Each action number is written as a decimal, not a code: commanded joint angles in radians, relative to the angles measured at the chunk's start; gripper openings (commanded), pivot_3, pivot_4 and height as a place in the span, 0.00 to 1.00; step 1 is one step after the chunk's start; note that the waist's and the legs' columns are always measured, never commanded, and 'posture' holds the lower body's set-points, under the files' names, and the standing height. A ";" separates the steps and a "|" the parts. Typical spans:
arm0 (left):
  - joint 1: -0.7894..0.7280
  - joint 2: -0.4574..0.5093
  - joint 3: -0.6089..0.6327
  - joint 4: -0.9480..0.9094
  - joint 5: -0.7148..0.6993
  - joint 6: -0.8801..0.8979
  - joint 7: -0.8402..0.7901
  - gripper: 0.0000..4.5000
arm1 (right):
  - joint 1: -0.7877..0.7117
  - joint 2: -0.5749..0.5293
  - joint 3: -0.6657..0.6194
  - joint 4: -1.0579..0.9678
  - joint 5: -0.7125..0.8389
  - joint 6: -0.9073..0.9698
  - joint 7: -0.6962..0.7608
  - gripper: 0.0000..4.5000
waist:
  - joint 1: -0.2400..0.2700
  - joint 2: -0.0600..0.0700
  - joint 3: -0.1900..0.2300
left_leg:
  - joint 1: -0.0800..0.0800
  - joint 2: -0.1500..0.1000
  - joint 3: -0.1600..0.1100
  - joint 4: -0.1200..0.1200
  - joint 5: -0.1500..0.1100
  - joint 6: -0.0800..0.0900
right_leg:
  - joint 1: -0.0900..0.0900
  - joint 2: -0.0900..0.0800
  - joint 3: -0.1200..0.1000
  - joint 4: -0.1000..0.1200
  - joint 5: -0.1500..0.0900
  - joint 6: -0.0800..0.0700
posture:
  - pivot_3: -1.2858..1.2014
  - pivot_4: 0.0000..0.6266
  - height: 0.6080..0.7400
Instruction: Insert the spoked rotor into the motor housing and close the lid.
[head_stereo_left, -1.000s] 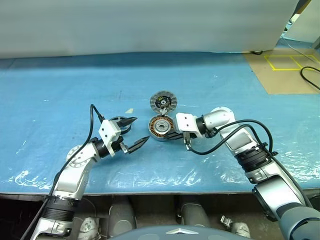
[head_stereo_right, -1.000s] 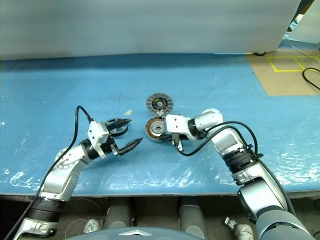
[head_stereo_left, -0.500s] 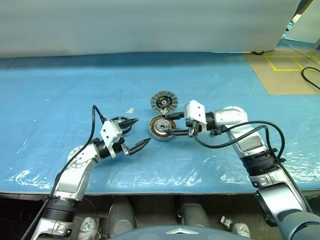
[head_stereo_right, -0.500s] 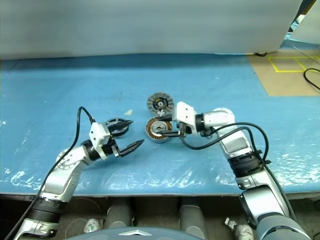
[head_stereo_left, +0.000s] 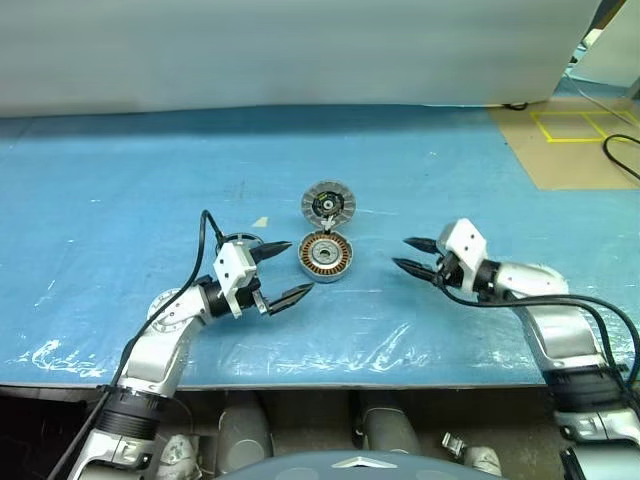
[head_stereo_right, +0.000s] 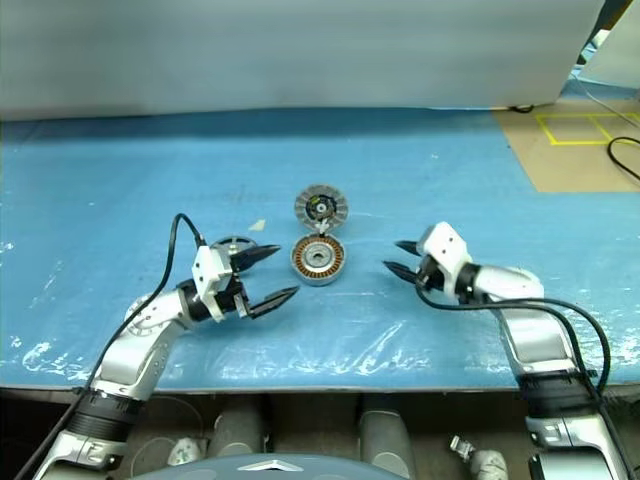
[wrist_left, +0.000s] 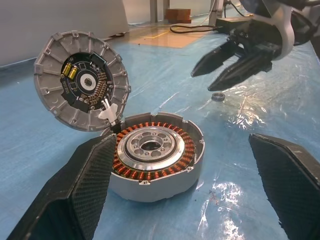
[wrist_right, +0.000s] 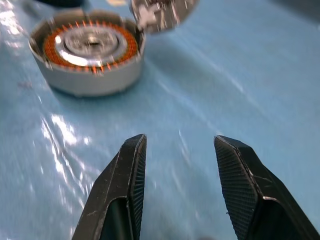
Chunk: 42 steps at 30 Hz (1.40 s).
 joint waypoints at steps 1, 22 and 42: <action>-0.015 -0.006 -0.002 -0.003 -0.012 -0.010 -0.013 1.00 | 0.015 -0.018 -0.036 -0.006 0.002 -0.027 -0.026 0.49 | -0.003 0.000 0.000 | 0.000 0.000 0.000 0.000 0.000 0.000 | 0.000 0.000 0.000 0.000 0.000 0.000 | 0.52 0.24 1.00; -0.004 -0.005 0.005 -0.003 -0.013 -0.013 -0.019 1.00 | 0.034 -0.085 -0.046 0.172 0.009 -0.031 -0.029 0.49 | 0.001 0.000 0.000 | 0.000 -0.001 0.000 -0.001 0.000 0.000 | 0.001 -0.001 0.000 0.000 -0.002 0.003 | 0.52 0.24 1.00; -0.001 0.007 0.012 -0.005 -0.015 -0.011 -0.018 1.00 | 0.020 -0.068 -0.007 0.173 -0.006 -0.063 -0.002 0.49 | -0.001 0.000 0.000 | 0.000 -0.001 0.000 -0.001 0.000 0.000 | 0.001 -0.001 0.000 0.000 -0.003 0.005 | 0.52 0.24 1.00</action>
